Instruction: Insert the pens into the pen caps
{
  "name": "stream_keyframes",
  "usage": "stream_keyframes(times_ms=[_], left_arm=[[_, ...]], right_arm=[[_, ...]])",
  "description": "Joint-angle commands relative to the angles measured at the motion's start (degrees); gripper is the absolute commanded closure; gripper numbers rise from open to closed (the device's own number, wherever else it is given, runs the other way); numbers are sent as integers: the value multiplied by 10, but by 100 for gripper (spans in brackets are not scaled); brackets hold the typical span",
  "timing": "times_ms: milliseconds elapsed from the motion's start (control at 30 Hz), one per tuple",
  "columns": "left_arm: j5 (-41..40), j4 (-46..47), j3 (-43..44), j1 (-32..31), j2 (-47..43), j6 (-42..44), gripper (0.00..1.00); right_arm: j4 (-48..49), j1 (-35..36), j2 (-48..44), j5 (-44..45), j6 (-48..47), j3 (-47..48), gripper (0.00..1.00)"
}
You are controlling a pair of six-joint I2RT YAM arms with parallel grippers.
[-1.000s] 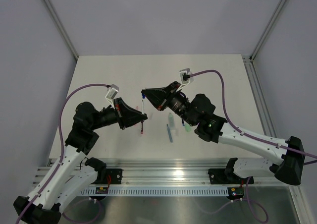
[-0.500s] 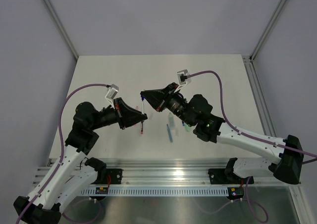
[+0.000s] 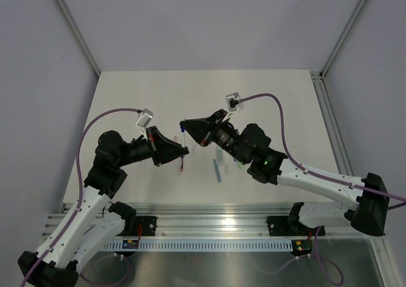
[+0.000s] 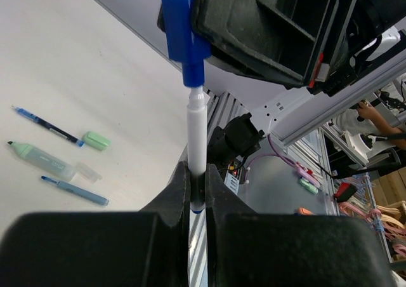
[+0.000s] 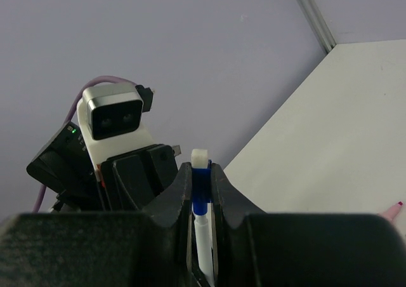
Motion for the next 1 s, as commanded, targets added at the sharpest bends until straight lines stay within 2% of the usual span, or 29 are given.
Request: stream_keyframes(times_ms=[0, 667, 967], left_arm=[[4, 39, 2, 7, -6, -3, 100], [2, 51, 1, 10, -24, -5, 100], [2, 63, -5, 15, -34, -14, 100]], right_arm=[[-16, 18, -15, -17, -6, -8, 100], [-104, 59, -7, -18, 13, -83, 100], [-70, 91, 19, -45, 44, -154, 100]])
